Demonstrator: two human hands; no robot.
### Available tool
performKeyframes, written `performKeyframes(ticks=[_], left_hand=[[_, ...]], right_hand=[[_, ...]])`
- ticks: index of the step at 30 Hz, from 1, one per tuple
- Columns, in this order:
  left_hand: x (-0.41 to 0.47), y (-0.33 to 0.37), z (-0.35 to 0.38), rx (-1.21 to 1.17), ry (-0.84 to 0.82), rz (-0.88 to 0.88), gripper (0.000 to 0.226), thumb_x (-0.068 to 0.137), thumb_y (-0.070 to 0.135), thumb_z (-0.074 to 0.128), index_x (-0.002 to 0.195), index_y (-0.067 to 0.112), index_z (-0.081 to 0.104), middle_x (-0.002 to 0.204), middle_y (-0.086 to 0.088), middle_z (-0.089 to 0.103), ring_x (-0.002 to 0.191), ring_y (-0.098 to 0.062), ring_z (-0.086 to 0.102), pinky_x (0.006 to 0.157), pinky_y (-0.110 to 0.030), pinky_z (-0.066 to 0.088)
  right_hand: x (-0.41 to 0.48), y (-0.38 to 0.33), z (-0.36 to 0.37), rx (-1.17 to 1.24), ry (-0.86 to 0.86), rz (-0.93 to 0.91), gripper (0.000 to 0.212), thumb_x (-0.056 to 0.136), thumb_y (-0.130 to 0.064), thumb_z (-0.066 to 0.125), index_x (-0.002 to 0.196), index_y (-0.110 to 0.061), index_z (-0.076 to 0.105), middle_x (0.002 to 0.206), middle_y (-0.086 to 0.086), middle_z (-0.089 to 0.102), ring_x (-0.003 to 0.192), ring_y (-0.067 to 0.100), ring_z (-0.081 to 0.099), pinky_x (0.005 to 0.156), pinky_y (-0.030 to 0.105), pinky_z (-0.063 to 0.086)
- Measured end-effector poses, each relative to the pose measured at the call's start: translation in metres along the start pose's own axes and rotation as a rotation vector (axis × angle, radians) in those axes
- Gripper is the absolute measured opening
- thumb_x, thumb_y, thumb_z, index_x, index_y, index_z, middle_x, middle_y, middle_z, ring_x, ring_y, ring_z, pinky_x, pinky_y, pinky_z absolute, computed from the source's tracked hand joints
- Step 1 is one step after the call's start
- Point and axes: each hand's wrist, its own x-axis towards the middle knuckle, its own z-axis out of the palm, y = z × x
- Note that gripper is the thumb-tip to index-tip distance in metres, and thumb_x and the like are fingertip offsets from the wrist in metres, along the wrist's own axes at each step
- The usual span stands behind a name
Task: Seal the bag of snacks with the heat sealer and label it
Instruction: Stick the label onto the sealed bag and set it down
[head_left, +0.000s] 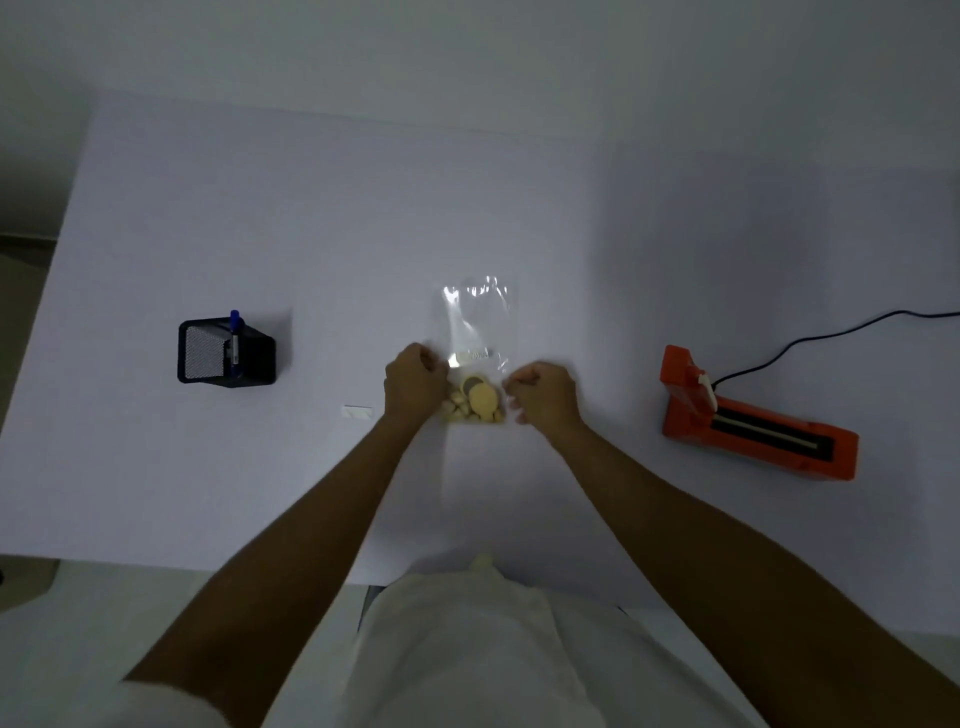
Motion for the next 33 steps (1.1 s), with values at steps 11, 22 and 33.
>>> performKeyframes(ticks=[11, 22, 33], left_hand=[[0.071, 0.039, -0.006, -0.033, -0.025, 0.013, 0.031, 0.088, 0.024, 0.061, 0.113, 0.006, 0.059, 0.11, -0.012, 0.066, 0.106, -0.03, 0.06, 0.077, -0.027, 0.04], [-0.011, 0.041, -0.012, -0.029, 0.059, 0.214, 0.047, 0.086, 0.036, 0.064, 0.122, 0.009, 0.054, 0.117, -0.011, 0.06, 0.106, -0.027, 0.059, 0.086, -0.037, 0.048], [-0.119, 0.075, 0.095, 0.031, -0.494, 0.483, 0.062, 0.076, 0.033, 0.08, 0.128, 0.014, 0.05, 0.118, -0.007, 0.059, 0.093, -0.018, 0.057, 0.081, -0.031, 0.05]], right_hand=[[0.045, -0.054, -0.001, 0.129, 0.016, -0.019, 0.006, 0.084, -0.008, 0.071, 0.082, -0.004, 0.068, 0.078, 0.017, 0.067, 0.054, 0.02, 0.061, 0.049, 0.028, 0.051], [-0.035, -0.008, -0.034, 0.202, 0.216, -0.114, 0.021, 0.09, -0.013, 0.062, 0.11, -0.008, 0.063, 0.092, 0.007, 0.067, 0.079, 0.024, 0.067, 0.065, 0.038, 0.061], [-0.139, 0.124, -0.162, 0.436, 0.531, 0.008, 0.015, 0.094, -0.014, 0.06, 0.107, -0.007, 0.063, 0.095, 0.014, 0.067, 0.084, 0.025, 0.066, 0.061, 0.029, 0.057]])
